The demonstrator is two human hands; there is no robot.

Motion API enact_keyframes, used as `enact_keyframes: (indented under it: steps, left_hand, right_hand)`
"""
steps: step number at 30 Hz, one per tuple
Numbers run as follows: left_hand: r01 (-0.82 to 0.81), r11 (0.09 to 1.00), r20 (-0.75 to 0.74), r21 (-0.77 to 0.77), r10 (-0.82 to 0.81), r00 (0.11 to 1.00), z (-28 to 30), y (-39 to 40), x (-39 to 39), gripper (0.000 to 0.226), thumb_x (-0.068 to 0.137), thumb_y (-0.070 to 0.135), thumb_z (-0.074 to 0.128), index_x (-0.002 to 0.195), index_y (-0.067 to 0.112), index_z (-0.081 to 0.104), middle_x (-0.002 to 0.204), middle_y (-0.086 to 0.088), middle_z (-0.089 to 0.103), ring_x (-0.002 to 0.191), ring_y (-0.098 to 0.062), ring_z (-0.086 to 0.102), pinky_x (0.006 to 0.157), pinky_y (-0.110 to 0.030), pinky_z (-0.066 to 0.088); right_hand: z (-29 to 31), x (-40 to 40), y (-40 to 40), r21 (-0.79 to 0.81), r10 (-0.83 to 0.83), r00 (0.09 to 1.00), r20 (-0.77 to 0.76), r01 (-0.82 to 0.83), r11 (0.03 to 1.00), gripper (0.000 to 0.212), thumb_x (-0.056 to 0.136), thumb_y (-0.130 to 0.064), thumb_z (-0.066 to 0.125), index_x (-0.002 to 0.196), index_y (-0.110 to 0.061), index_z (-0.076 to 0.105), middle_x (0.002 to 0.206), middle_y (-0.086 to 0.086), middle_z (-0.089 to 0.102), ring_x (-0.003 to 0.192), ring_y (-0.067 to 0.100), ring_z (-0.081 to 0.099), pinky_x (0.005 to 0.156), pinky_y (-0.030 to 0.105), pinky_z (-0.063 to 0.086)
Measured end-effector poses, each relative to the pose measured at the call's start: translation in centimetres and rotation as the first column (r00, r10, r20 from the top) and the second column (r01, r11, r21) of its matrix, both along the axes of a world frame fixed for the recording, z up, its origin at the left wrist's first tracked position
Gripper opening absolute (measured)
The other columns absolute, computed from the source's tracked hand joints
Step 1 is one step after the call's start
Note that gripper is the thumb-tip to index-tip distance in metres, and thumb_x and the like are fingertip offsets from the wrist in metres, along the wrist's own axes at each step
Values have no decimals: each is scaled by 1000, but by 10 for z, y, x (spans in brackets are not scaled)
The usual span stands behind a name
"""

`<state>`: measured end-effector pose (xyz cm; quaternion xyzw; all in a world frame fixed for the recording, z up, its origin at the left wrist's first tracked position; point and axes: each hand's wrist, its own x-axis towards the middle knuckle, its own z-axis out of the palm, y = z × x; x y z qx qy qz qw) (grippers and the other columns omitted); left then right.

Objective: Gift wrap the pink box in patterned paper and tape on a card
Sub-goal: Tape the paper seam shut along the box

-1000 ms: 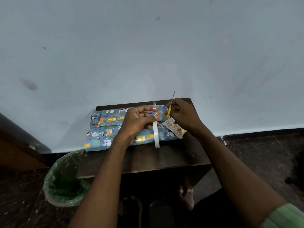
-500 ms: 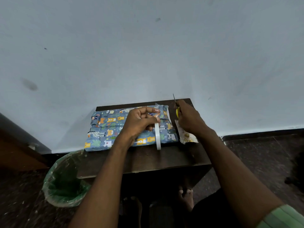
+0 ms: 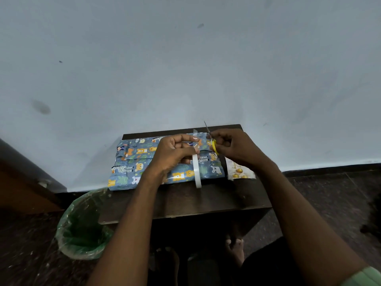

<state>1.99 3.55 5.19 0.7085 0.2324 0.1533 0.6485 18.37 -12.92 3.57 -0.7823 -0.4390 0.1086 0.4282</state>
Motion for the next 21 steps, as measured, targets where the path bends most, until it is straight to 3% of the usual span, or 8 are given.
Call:
enact_keyframes:
  steps: [5, 10, 13, 17, 21]
  left_hand:
    - [8, 999, -23, 42, -7, 1000, 3, 8, -9, 24, 89, 1, 80, 111, 11, 79, 90, -21, 80, 100, -45, 77, 94, -63, 58]
    - [50, 995, -28, 90, -48, 998, 5, 12, -13, 24, 90, 3, 80, 112, 12, 78, 88, -18, 81, 97, -38, 79, 95, -64, 57]
    - [68, 993, -17, 100, -66, 998, 6, 13, -13, 25, 89, 4, 81, 112, 12, 79, 89, -20, 80, 97, -41, 78, 96, -68, 57]
    - [93, 992, 5, 87, -94, 996, 5, 13, -13, 24, 84, 9, 84, 107, 16, 81, 89, -27, 77, 99, -57, 71, 93, -74, 54]
    - [110, 990, 10, 91, -111, 994, 6, 11, -12, 23, 79, 14, 85, 102, 19, 83, 89, -28, 77, 99, -60, 69, 91, -75, 54]
  right_hand:
    - [18, 2, -9, 25, 186, 931, -313, -187, 982, 33, 90, -14, 82, 122, -17, 77, 67, -9, 67, 64, 6, 55, 57, 20, 43]
    - [25, 0, -10, -73, 205, 876, -436, -261, 963, 38, 84, -20, 87, 121, -23, 79, 87, 1, 79, 79, 14, 60, 70, 31, 46]
    - [25, -1, -9, -86, 196, 870, -453, -262, 961, 40, 82, -18, 88, 120, -21, 79, 95, 10, 81, 90, 21, 66, 82, 42, 50]
    - [28, -2, -9, -102, 197, 882, -428, -264, 959, 43, 82, -11, 87, 123, -16, 78, 94, 9, 81, 90, 13, 72, 91, 35, 57]
    - [28, -3, -7, -105, 208, 904, -374, -264, 959, 45, 80, -10, 88, 123, -15, 77, 91, 8, 81, 89, 15, 73, 93, 37, 60]
